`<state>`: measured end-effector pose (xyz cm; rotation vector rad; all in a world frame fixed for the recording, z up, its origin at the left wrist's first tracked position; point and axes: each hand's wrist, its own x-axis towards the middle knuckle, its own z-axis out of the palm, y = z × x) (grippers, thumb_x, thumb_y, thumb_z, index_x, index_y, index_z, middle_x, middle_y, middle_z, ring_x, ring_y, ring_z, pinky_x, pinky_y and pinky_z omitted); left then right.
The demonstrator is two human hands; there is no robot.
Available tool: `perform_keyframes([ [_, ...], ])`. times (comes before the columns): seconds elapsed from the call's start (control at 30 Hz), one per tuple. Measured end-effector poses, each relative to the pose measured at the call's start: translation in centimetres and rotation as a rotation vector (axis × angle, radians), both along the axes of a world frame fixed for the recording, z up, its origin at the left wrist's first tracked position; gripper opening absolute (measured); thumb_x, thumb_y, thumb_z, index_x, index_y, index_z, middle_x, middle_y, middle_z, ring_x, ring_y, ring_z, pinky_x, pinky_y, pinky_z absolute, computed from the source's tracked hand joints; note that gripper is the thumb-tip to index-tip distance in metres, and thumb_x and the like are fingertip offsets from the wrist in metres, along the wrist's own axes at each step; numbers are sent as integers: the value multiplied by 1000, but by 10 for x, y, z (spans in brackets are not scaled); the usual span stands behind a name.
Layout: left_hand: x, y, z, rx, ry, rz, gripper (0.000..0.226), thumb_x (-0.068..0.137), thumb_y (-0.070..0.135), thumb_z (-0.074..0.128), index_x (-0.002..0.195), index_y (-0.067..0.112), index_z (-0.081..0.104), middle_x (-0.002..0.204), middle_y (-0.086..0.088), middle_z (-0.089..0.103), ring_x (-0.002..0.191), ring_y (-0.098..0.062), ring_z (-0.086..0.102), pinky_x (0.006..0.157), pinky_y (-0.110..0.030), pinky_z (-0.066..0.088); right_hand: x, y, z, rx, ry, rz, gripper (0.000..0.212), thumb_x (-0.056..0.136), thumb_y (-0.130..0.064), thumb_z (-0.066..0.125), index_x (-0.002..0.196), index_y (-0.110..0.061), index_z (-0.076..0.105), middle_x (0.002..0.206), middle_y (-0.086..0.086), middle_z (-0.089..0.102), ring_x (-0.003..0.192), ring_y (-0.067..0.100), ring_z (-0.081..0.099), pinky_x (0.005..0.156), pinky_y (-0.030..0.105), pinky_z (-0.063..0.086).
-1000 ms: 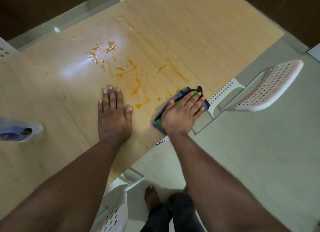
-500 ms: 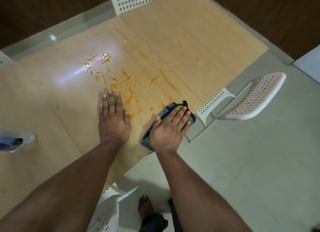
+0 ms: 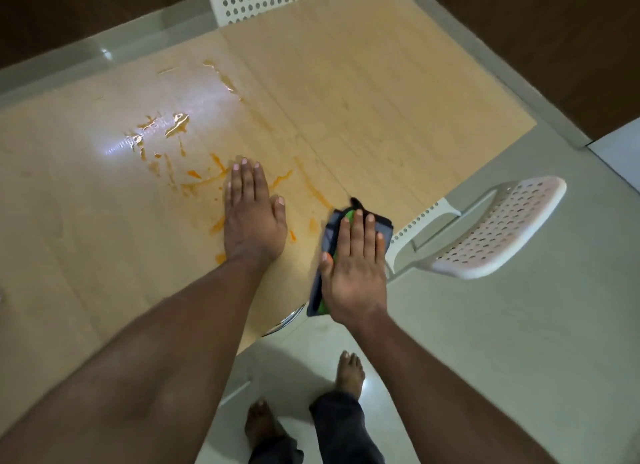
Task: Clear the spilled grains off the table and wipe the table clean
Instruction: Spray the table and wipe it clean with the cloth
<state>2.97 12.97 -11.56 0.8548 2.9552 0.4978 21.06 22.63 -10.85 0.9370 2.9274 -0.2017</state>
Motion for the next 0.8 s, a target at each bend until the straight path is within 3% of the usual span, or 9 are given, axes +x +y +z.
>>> perform_keyframes([
  [0.2, 2, 8, -5, -38, -3, 75, 72, 109, 45, 26, 168, 6, 8, 176, -14, 3, 163, -26, -2, 132, -43, 0, -31, 58, -1, 32, -10, 91, 72, 108, -47, 18, 168, -8, 8, 177, 13, -3, 163, 30, -8, 131, 52, 5],
  [0.37, 2, 8, -8, -25, 20, 94, 72, 109, 45, 26, 167, 6, 12, 176, -14, 5, 163, -26, 0, 132, -45, 5, -81, 73, -4, 7, 35, 342, 72, 109, -48, 23, 169, -10, 10, 177, 8, 3, 163, 29, -3, 131, 51, 6],
  [0.5, 3, 8, -3, -46, 24, 121, 71, 109, 45, 25, 168, 7, 12, 176, -12, 5, 163, -24, -2, 132, -46, 9, -52, 81, 2, -34, 65, 532, 66, 112, -44, 24, 170, -18, 7, 178, 2, -1, 164, 24, -6, 129, 53, 12],
  [0.63, 3, 9, -1, -55, -21, 151, 73, 108, 48, 21, 168, 9, 7, 177, -9, 0, 163, -20, -7, 132, -45, 6, -27, 96, 2, -57, 71, 462, 65, 112, -41, 27, 170, -25, 3, 177, 1, -8, 163, 22, -9, 130, 52, 10],
  [0.8, 1, 9, -5, -20, -15, 174, 72, 109, 46, 26, 168, 10, 9, 177, -8, 1, 163, -20, -5, 132, -42, 4, -105, 116, -3, -47, 73, 466, 65, 110, -45, 25, 170, -23, 12, 178, 4, 4, 164, 25, 0, 130, 52, 10],
])
